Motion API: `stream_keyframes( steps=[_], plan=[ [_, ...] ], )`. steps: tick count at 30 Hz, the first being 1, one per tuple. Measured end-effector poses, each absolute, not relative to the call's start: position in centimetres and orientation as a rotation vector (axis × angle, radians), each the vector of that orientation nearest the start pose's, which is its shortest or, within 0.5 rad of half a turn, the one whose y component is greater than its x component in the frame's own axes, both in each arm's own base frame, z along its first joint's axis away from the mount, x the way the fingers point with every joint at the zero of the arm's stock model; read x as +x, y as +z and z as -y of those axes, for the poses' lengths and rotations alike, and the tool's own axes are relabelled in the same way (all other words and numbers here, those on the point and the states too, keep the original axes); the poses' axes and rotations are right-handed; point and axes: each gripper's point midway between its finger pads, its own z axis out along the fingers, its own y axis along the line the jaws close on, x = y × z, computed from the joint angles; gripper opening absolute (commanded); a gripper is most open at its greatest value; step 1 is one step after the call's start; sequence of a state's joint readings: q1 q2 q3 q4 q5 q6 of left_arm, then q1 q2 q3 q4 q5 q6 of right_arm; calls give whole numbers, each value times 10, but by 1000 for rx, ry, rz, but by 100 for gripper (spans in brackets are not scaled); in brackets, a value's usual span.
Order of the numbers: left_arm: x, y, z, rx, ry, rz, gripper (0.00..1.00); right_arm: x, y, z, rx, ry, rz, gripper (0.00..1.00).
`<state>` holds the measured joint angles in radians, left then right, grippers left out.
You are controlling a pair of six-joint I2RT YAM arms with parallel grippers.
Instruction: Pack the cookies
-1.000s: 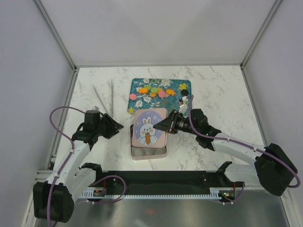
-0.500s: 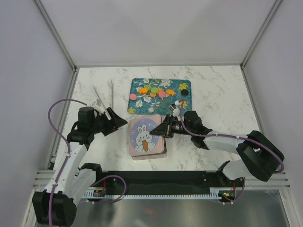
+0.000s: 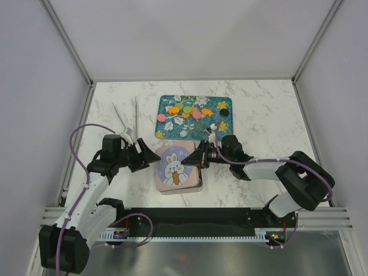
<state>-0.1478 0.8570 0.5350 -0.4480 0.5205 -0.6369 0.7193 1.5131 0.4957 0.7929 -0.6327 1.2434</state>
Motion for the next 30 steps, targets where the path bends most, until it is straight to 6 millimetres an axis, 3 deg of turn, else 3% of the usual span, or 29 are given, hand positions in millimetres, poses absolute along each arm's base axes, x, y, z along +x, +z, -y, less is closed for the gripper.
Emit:
stream_keyframes(
  steps=[7,13,23,30],
  plan=[
    [209,104,139,-353,-952,-2432,83,202,145,-336,55,1812,-2214,0],
    [202,82,138,-397,-929,-2467,84,199,136,-336,63,1848,-2224,0],
    [208,83,138,-396,-924,-2448,83,195,130,-336,53,1876,-2243,3],
    [203,71,146,-374,-929,-2483,83,199,123,-333,69,1868,-2259,4]
  ],
)
